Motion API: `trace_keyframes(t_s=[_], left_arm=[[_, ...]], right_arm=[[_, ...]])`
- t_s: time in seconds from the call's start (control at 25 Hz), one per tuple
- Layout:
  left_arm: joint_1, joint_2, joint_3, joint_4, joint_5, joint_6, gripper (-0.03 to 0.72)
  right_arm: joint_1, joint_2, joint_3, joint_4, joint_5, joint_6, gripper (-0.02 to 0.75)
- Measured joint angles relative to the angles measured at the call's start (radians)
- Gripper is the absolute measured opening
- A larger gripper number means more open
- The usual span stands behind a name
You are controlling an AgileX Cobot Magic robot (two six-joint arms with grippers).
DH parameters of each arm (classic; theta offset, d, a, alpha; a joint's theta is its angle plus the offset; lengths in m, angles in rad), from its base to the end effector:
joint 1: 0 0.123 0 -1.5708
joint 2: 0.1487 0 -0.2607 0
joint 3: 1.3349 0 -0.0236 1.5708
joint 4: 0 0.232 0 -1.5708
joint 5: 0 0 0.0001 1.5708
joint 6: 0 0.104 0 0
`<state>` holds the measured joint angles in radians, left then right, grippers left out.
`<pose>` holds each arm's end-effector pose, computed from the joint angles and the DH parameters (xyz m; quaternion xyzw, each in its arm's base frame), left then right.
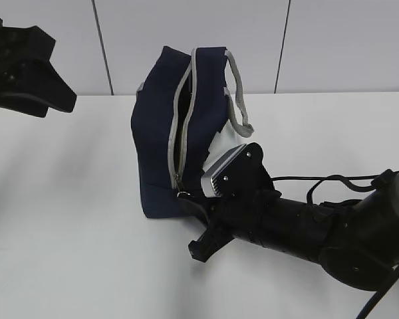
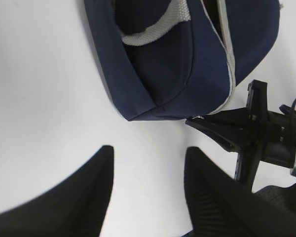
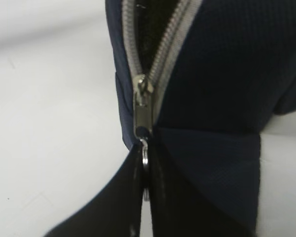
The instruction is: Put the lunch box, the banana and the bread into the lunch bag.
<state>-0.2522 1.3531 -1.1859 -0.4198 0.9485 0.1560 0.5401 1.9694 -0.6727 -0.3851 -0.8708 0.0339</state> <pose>0.2522 -0.1006 0.3063 0.1208 0.9373 -0.2080 0.2522 0.2697 0.1965 0.1002 -0.3799 0.7292 0.2068 0.5303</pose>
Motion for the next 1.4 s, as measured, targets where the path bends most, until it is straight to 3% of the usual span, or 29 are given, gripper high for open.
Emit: trace_keyframes(t_s=[1.4], left_arm=[[0.000,0.000,0.000,0.000,0.000,0.000,0.342]], right_arm=[[0.000,0.000,0.000,-0.004,0.010,-0.016,0.062]])
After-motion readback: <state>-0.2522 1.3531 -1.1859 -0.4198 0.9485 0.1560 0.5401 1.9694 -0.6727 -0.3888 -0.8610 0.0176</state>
